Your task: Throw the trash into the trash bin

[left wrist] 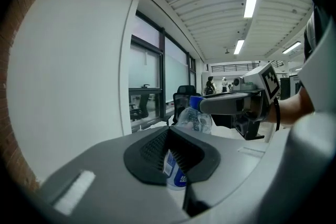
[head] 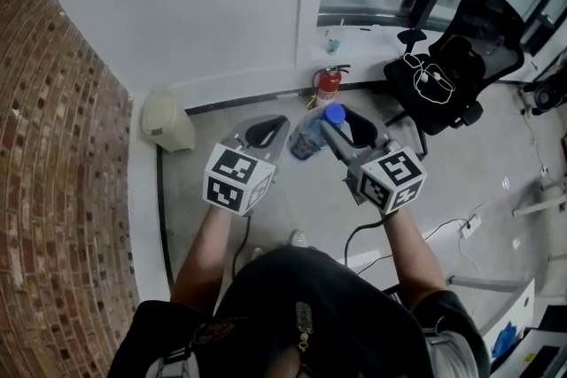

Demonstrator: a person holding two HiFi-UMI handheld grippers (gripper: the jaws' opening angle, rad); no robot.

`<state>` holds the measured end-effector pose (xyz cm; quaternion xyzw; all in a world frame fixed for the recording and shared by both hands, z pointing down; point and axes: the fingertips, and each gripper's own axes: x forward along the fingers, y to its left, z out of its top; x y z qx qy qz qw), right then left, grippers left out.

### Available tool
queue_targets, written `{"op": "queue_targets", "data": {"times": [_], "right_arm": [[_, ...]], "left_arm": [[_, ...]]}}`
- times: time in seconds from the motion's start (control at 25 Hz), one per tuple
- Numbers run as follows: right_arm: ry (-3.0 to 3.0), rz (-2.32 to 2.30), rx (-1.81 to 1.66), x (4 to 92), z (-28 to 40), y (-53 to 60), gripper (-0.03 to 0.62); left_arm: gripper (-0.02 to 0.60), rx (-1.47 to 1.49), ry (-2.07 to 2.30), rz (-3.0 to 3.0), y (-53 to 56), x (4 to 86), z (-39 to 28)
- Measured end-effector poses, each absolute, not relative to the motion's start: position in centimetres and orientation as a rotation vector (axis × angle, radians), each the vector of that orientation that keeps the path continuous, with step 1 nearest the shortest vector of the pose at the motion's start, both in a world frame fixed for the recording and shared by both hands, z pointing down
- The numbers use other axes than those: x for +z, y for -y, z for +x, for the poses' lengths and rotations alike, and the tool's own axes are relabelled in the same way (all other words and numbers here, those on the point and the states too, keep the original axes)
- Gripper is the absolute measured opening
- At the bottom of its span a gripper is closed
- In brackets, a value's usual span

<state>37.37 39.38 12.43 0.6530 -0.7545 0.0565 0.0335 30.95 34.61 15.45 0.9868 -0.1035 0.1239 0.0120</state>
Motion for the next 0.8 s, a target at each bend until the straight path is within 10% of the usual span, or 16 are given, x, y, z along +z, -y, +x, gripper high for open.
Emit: {"op": "queue_targets", "data": {"times": [0.8], "right_arm": [[2.818,1.333,0.183,14.6,22.0,-27.0,0.179]], "left_arm": [[0.007,0.487,1.17,2.707,-27.3,19.8,11.3]]}}
